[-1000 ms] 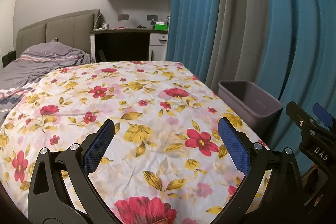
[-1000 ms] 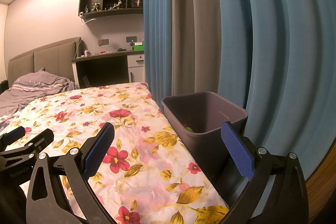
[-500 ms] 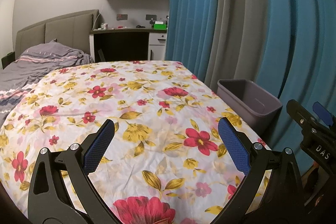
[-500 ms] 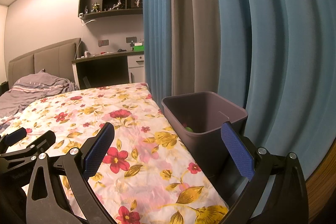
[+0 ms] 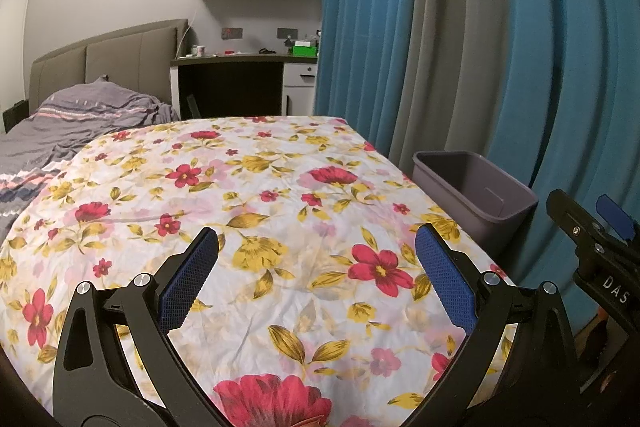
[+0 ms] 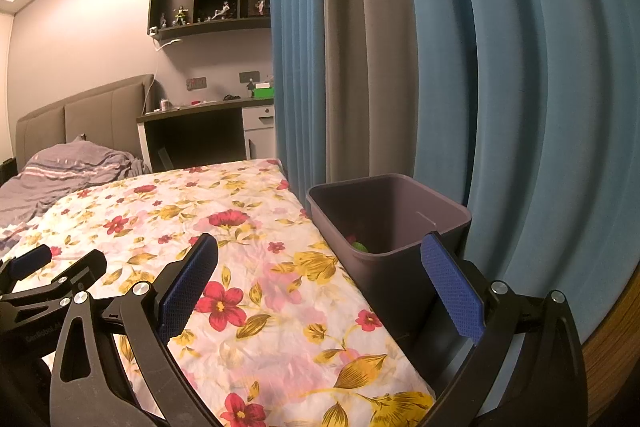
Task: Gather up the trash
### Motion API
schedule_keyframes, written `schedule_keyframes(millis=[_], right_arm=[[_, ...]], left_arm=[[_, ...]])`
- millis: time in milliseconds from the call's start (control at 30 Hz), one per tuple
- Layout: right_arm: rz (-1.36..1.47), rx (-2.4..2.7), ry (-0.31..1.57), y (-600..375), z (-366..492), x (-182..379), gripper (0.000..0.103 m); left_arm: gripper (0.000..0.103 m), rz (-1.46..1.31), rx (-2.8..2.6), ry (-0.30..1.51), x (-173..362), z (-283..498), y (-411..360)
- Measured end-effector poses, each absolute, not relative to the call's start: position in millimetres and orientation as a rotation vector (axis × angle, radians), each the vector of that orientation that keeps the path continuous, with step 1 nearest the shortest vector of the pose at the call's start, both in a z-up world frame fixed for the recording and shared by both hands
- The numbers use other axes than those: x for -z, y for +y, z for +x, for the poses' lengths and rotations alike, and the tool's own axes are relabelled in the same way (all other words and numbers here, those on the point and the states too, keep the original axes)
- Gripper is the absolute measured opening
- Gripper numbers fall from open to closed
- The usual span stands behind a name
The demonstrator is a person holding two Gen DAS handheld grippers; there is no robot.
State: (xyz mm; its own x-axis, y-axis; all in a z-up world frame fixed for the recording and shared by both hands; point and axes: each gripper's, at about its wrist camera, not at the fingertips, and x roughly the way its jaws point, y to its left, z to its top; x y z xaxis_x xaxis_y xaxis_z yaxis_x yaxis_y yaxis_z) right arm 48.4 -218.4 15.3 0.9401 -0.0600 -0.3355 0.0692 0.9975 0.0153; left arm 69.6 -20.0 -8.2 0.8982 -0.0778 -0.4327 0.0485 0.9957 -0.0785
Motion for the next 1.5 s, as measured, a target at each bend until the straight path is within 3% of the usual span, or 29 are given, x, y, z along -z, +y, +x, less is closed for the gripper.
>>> schedule_keyframes(millis=[1500], right_arm=[[0.041,0.073,0.340,-219.6,48.1,-17.2,0.097]], left_arm=[[0.097,-0.052,0.109,0.451,3.8,70.2,-27.6]])
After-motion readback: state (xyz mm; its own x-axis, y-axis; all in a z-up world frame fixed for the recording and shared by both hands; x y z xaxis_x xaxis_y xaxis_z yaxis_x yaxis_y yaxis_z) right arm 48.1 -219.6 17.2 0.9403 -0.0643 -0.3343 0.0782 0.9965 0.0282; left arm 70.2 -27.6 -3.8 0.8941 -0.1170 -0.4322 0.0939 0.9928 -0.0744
